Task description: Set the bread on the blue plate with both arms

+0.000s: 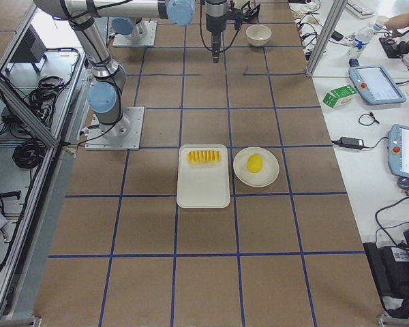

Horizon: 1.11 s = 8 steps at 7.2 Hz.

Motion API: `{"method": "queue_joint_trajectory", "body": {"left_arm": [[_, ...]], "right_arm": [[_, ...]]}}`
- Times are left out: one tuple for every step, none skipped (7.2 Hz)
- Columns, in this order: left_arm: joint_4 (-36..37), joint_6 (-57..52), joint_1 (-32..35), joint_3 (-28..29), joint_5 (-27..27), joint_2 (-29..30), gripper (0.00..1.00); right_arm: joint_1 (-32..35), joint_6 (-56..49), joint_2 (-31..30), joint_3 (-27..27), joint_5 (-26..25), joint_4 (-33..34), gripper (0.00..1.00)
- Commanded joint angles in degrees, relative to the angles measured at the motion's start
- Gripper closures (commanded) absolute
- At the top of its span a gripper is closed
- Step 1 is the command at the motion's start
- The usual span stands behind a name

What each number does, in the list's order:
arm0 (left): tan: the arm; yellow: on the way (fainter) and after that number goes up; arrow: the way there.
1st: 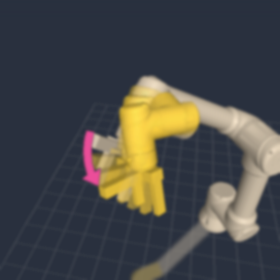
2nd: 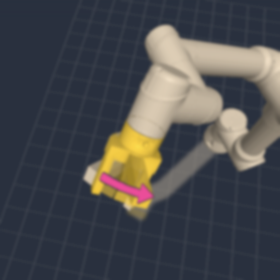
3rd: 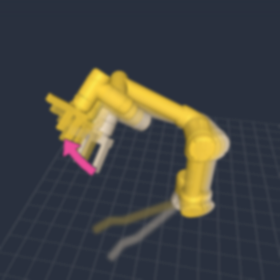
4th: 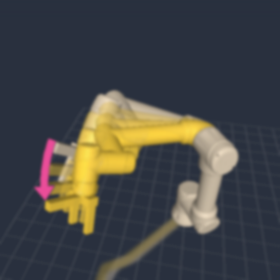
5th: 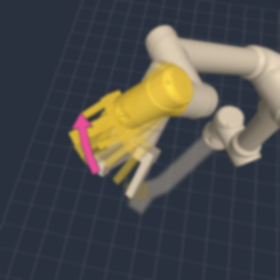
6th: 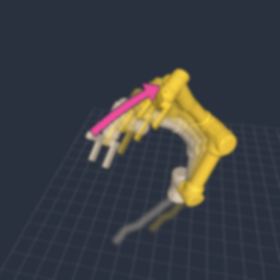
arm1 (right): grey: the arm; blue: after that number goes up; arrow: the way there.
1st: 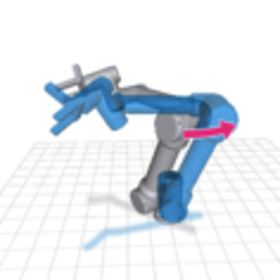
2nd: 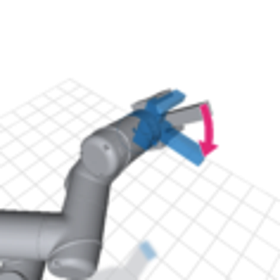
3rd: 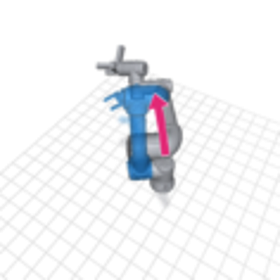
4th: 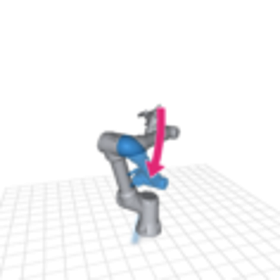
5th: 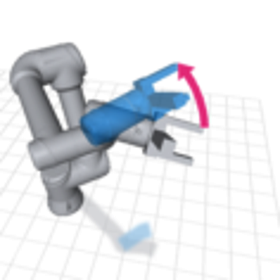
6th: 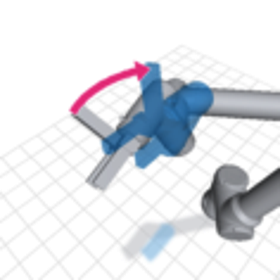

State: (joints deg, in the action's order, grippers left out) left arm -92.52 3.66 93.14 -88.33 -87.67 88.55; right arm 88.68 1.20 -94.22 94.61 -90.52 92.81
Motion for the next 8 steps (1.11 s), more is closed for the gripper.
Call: {"method": "queue_joint_trajectory", "body": {"left_arm": [[1.3, -0.1, -0.1, -0.7, 0.1, -0.4, 0.00], [1.3, -0.3, -0.1, -0.6, 0.1, -0.4, 0.00], [1.4, -0.3, -0.1, -0.7, 0.0, -0.5, 0.00], [2.4, -0.5, -1.2, -0.7, -0.8, -0.4, 0.00], [2.3, -2.5, -4.4, -0.9, -3.4, -0.4, 0.00], [1.8, -4.0, -9.8, -0.9, -5.0, -0.6, 0.00], [1.9, -4.3, -16.7, -0.8, -5.2, -0.5, 0.00], [2.4, -4.1, -22.6, -0.8, -5.2, -0.7, 0.00]], "right_arm": [[0.0, 0.0, 0.0, 0.0, 0.1, 0.1, 0.00], [0.0, 0.0, 0.0, 0.0, 0.0, 0.1, 0.00], [0.0, 0.0, 0.0, 0.0, 0.1, 0.1, 0.00], [0.0, 0.0, 0.0, 0.0, 0.2, 0.1, 0.00], [0.0, -0.1, 0.0, 0.0, 0.6, 0.1, 0.00], [0.0, 0.0, -0.3, 0.0, 1.9, 0.1, 0.00], [0.0, 0.2, 0.0, 0.0, 0.9, 0.3, 0.00], [-1.4, 0.7, 1.0, 1.2, 0.0, -0.1, 0.00]]}}
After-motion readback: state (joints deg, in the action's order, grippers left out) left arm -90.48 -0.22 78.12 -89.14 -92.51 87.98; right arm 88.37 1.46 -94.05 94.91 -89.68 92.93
